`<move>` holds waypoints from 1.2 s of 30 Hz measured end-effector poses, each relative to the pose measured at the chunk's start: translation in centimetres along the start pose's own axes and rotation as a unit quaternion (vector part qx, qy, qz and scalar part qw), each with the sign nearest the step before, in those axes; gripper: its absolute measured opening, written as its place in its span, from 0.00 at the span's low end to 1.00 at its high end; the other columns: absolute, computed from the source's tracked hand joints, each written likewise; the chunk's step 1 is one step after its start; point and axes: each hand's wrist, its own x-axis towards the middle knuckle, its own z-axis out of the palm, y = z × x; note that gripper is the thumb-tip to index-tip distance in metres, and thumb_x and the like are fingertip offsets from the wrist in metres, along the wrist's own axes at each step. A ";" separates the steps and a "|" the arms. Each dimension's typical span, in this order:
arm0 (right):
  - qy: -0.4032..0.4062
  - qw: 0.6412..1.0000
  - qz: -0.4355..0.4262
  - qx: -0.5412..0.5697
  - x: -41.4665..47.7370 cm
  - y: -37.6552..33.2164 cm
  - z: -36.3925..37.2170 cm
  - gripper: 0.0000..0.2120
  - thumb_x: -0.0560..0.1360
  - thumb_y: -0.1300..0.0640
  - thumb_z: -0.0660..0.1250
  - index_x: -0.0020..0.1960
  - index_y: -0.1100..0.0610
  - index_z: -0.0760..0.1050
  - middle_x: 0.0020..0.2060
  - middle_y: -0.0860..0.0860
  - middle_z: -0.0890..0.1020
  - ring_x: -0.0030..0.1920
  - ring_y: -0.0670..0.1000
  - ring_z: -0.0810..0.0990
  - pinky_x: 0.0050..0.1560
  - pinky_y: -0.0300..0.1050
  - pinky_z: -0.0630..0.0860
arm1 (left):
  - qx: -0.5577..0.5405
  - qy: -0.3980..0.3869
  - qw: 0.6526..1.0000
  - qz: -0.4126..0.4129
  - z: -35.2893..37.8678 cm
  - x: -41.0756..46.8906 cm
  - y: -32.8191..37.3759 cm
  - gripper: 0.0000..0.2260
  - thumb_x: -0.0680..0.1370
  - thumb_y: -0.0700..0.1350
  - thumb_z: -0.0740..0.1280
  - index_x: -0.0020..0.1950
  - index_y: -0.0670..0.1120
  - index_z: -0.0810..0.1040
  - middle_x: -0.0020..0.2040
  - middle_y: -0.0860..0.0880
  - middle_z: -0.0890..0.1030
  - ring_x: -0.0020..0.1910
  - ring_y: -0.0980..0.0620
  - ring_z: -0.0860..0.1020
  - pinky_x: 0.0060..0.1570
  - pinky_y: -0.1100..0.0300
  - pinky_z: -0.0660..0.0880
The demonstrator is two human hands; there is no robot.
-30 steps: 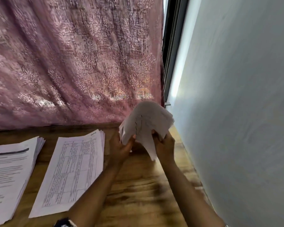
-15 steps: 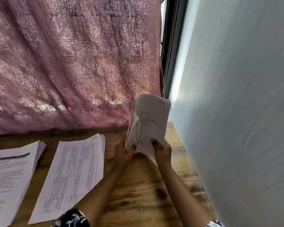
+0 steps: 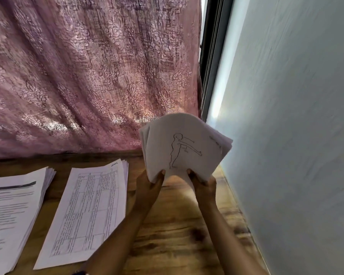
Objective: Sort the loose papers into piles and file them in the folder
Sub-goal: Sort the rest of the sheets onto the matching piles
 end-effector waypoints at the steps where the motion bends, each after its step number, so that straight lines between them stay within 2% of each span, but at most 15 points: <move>1: -0.004 1.000 0.008 -0.023 0.0 0.1 0.0 0.06 0.74 0.60 0.71 0.50 0.57 0.77 0.41 0.50 0.82 0.44 0.52 0.82 0.41 0.44 0.82 | 0.008 -0.006 1.000 -0.005 -0.1 -0.1 -0.3 0.10 0.77 0.38 0.69 0.54 0.50 0.74 0.48 0.54 0.80 0.48 0.60 0.81 0.42 0.71 0.77; 5: -0.042 0.990 0.056 -0.126 -0.1 1.6 0.1 0.05 0.75 0.59 0.70 0.49 0.58 0.78 0.40 0.47 0.81 0.44 0.53 0.81 0.41 0.44 0.82 | 0.021 -0.037 0.997 -0.061 0.4 -0.6 -1.9 0.09 0.78 0.43 0.67 0.58 0.46 0.73 0.52 0.49 0.79 0.56 0.44 0.80 0.42 0.72 0.77; 7: -0.040 0.991 0.035 -0.126 0.0 0.8 0.3 0.04 0.74 0.60 0.71 0.47 0.60 0.79 0.37 0.49 0.81 0.40 0.51 0.80 0.36 0.39 0.78 | 0.009 -0.015 0.998 -0.056 0.3 -0.6 -1.2 0.08 0.78 0.43 0.67 0.57 0.47 0.73 0.50 0.50 0.79 0.54 0.46 0.80 0.42 0.71 0.77; 9: -0.033 0.995 0.031 -0.089 0.0 -0.1 0.0 0.03 0.74 0.60 0.71 0.45 0.58 0.78 0.37 0.49 0.81 0.40 0.50 0.79 0.38 0.44 0.77 | 0.002 0.014 0.999 -0.039 -0.2 -0.7 -0.1 0.10 0.78 0.40 0.68 0.54 0.53 0.72 0.48 0.53 0.79 0.49 0.52 0.80 0.42 0.73 0.76; 12: -0.070 0.996 0.050 -0.037 -0.5 -1.2 -0.9 0.12 0.74 0.50 0.71 0.55 0.53 0.75 0.45 0.49 0.81 0.45 0.48 0.81 0.44 0.45 0.81 | 0.001 -0.002 0.999 -0.054 -1.3 -0.6 0.7 0.18 0.77 0.39 0.69 0.52 0.61 0.67 0.50 0.55 0.76 0.47 0.57 0.75 0.45 0.72 0.72; 14: -0.086 0.993 0.073 -0.043 -0.7 -1.2 -1.7 0.10 0.75 0.50 0.69 0.55 0.51 0.74 0.48 0.51 0.81 0.48 0.51 0.81 0.46 0.49 0.82 | 0.024 -0.019 0.995 -0.097 -2.4 -0.5 0.0 0.21 0.76 0.42 0.71 0.63 0.58 0.67 0.58 0.51 0.75 0.55 0.52 0.73 0.55 0.62 0.70; 16: -0.087 0.988 0.091 -0.089 -0.7 -0.9 -2.4 0.06 0.77 0.55 0.67 0.54 0.50 0.74 0.50 0.50 0.81 0.50 0.53 0.81 0.49 0.51 0.81 | 0.062 -0.040 0.989 -0.128 -3.2 -0.8 -0.9 0.34 0.74 0.44 0.73 0.75 0.50 0.60 0.64 0.49 0.72 0.61 0.50 0.72 0.60 0.59 0.67; 18: -0.086 0.974 0.131 -0.161 -0.8 -0.2 -2.8 0.08 0.77 0.58 0.66 0.57 0.54 0.75 0.53 0.51 0.82 0.53 0.54 0.81 0.53 0.52 0.79 | 0.072 -0.062 0.979 -0.179 -3.4 -2.0 -1.3 0.34 0.74 0.42 0.72 0.76 0.45 0.59 0.66 0.45 0.73 0.63 0.46 0.72 0.59 0.60 0.66; 21: -0.098 0.946 0.187 -0.246 -2.0 0.9 -3.0 0.13 0.77 0.59 0.66 0.61 0.58 0.75 0.56 0.54 0.81 0.53 0.54 0.79 0.52 0.47 0.76 | 0.075 -0.091 0.960 -0.254 -3.2 -4.1 -1.9 0.24 0.76 0.41 0.71 0.69 0.38 0.69 0.65 0.40 0.75 0.61 0.44 0.73 0.54 0.61 0.66; 24: -0.116 0.915 0.194 -0.335 -3.6 1.4 -3.6 0.13 0.77 0.58 0.65 0.61 0.59 0.75 0.58 0.55 0.80 0.54 0.55 0.78 0.53 0.47 0.76 | 0.082 -0.097 0.954 -0.271 -3.2 -6.4 -3.5 0.26 0.75 0.40 0.72 0.70 0.40 0.68 0.67 0.40 0.74 0.63 0.45 0.73 0.56 0.60 0.66; 27: -0.132 0.893 0.177 -0.393 -4.9 1.1 -4.1 0.16 0.77 0.58 0.65 0.64 0.60 0.72 0.60 0.56 0.78 0.58 0.57 0.77 0.50 0.43 0.72 | 0.135 -0.092 0.961 -0.222 -3.3 -8.5 -3.5 0.33 0.74 0.42 0.73 0.74 0.45 0.61 0.72 0.43 0.69 0.69 0.45 0.68 0.64 0.58 0.64; 30: -0.141 0.883 0.177 -0.410 -6.2 0.9 -4.2 0.19 0.78 0.57 0.65 0.67 0.59 0.70 0.63 0.56 0.77 0.60 0.57 0.76 0.50 0.41 0.69 | 0.299 -0.030 0.950 -0.084 -3.4 -9.2 -2.7 0.44 0.72 0.49 0.75 0.78 0.48 0.50 0.77 0.43 0.59 0.73 0.43 0.62 0.70 0.51 0.61; 32: -0.142 0.881 0.174 -0.417 -6.6 0.8 -4.3 0.19 0.77 0.57 0.66 0.67 0.60 0.70 0.63 0.56 0.77 0.60 0.57 0.76 0.52 0.42 0.71 | 0.377 0.001 0.926 0.016 -2.9 -7.8 -3.0 0.45 0.71 0.53 0.74 0.78 0.50 0.49 0.78 0.42 0.57 0.74 0.41 0.61 0.69 0.48 0.60; 34: -0.141 0.878 0.175 -0.424 -6.8 0.7 -4.4 0.19 0.77 0.57 0.66 0.67 0.60 0.70 0.62 0.57 0.77 0.60 0.57 0.76 0.53 0.43 0.71 | 0.430 -0.040 0.900 0.056 -2.0 -5.2 -3.5 0.39 0.74 0.57 0.69 0.79 0.50 0.52 0.78 0.43 0.57 0.75 0.41 0.59 0.71 0.43 0.58; 36: -0.144 0.873 0.176 -0.431 -6.8 0.5 -4.4 0.19 0.77 0.57 0.66 0.66 0.60 0.70 0.62 0.57 0.77 0.59 0.57 0.76 0.52 0.43 0.72 | 0.492 -0.116 0.861 0.054 -0.6 -2.3 -4.2 0.35 0.78 0.60 0.61 0.79 0.50 0.52 0.79 0.45 0.53 0.78 0.43 0.52 0.74 0.42 0.49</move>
